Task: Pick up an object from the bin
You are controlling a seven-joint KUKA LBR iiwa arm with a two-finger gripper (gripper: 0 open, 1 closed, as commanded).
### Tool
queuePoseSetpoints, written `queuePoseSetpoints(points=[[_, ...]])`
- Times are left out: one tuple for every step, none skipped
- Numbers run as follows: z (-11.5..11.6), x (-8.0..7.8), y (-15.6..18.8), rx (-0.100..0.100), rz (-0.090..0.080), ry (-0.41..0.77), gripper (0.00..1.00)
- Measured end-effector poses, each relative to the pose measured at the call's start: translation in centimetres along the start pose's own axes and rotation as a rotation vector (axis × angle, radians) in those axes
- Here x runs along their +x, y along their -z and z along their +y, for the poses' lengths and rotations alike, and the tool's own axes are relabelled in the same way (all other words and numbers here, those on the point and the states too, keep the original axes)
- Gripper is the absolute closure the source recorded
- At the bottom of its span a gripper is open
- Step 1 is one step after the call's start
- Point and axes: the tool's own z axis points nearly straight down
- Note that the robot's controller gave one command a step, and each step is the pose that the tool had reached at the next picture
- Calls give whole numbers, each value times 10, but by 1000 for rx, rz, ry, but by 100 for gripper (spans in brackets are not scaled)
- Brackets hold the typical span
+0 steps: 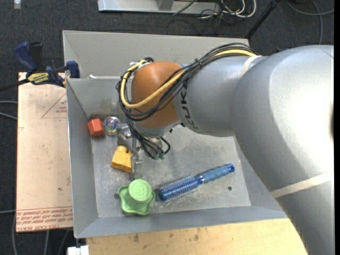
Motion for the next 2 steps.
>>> queuePoseSetpoints(points=[[2, -1, 3, -2, -4, 1, 100], [18, 8, 158, -2, -15, 52, 100]])
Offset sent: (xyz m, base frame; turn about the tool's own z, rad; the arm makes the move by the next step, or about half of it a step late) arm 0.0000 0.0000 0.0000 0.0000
